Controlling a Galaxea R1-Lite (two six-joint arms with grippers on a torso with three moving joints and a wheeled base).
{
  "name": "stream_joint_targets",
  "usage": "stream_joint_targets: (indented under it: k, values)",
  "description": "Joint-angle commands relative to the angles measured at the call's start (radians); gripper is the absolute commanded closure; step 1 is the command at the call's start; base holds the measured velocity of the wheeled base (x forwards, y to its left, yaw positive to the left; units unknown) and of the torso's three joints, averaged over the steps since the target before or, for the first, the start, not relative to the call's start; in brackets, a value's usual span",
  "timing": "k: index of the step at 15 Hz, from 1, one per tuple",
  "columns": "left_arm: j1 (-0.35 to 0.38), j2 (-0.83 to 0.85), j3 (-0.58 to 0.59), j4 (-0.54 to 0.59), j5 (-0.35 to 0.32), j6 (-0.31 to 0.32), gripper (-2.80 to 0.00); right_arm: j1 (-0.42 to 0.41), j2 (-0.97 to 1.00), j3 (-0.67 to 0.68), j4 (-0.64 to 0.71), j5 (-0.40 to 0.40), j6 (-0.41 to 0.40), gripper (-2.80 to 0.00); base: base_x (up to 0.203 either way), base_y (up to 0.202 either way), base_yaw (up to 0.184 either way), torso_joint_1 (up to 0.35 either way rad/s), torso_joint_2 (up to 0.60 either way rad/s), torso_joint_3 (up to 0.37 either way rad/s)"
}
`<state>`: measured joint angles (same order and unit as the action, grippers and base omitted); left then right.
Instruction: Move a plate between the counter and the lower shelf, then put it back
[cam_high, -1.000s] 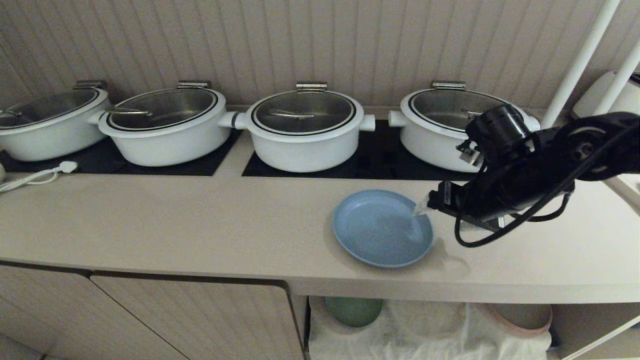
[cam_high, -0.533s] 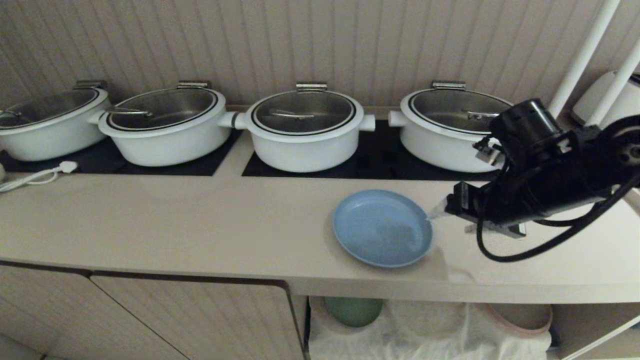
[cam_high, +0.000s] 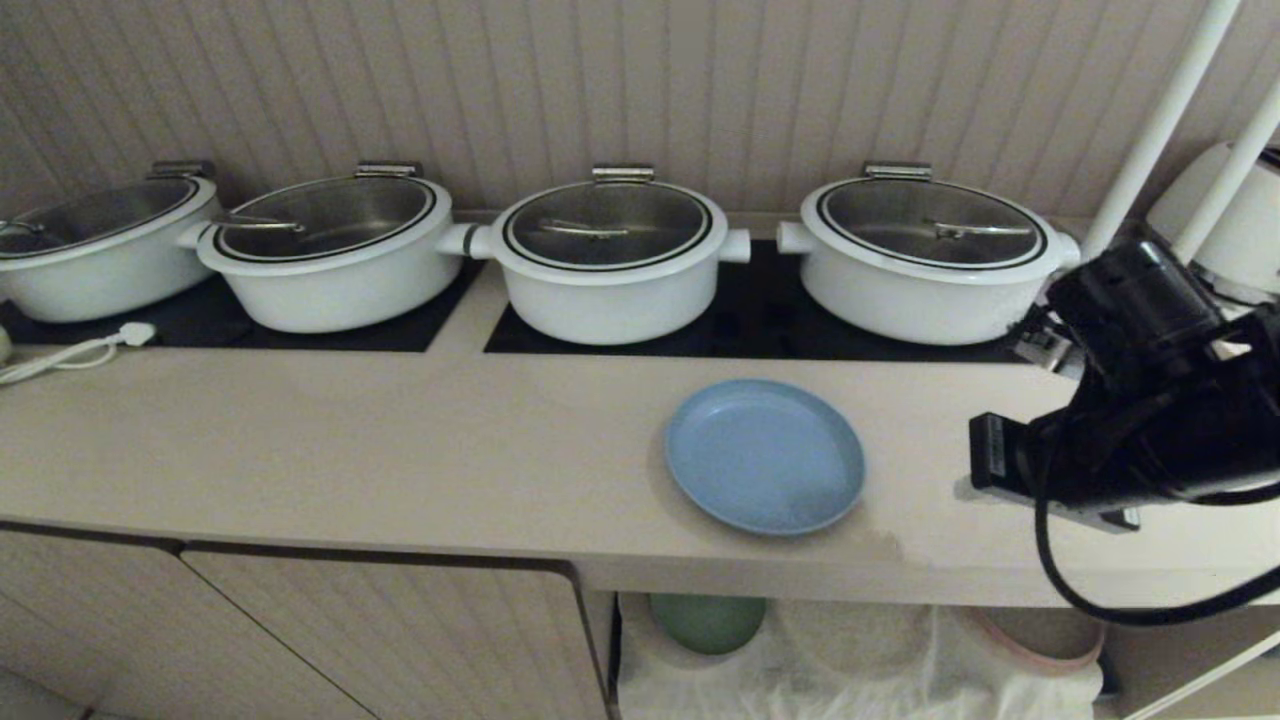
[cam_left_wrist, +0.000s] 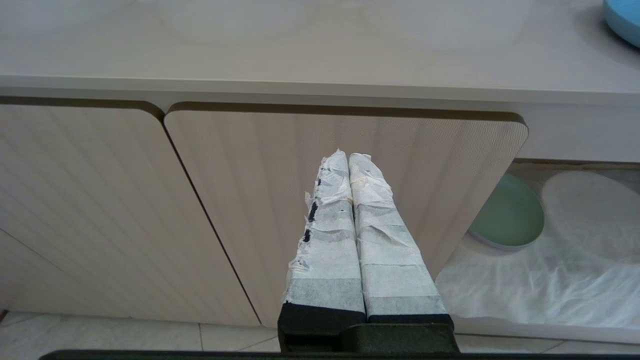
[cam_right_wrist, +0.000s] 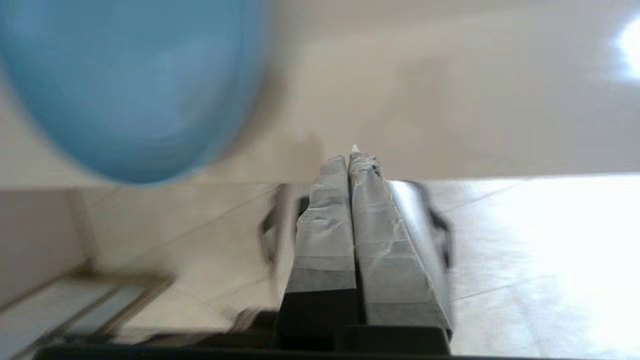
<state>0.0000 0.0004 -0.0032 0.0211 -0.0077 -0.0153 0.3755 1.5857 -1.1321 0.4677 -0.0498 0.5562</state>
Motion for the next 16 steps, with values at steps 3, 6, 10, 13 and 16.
stream_joint_targets:
  k: [3,6,10,13,16]
  values:
    - [0.0,0.0,0.0,0.0,-0.001,0.0,0.0,0.023,-0.156,0.122,-0.057,-0.07,0.004,0.0,0.0,0.0,0.0,0.0,0.0,0.0]
    - [0.0,0.0,0.0,0.0,0.0,0.0,0.0,0.059,-0.23,0.182,-0.082,-0.216,0.004,0.0,0.0,0.0,0.0,0.0,0.0,0.0]
    - [0.0,0.0,0.0,0.0,-0.002,0.0,0.0,0.1,-0.331,0.269,-0.163,-0.369,0.004,0.0,0.0,0.0,0.0,0.0,0.0,0.0]
    - [0.0,0.0,0.0,0.0,0.0,0.0,0.0,0.121,-0.394,0.28,-0.169,-0.462,0.002,0.0,0.0,0.0,0.0,0.0,0.0,0.0]
    - [0.0,0.0,0.0,0.0,0.0,0.0,0.0,0.12,-0.458,0.319,-0.227,-0.474,-0.039,0.0,0.0,0.0,0.0,0.0,0.0,0.0]
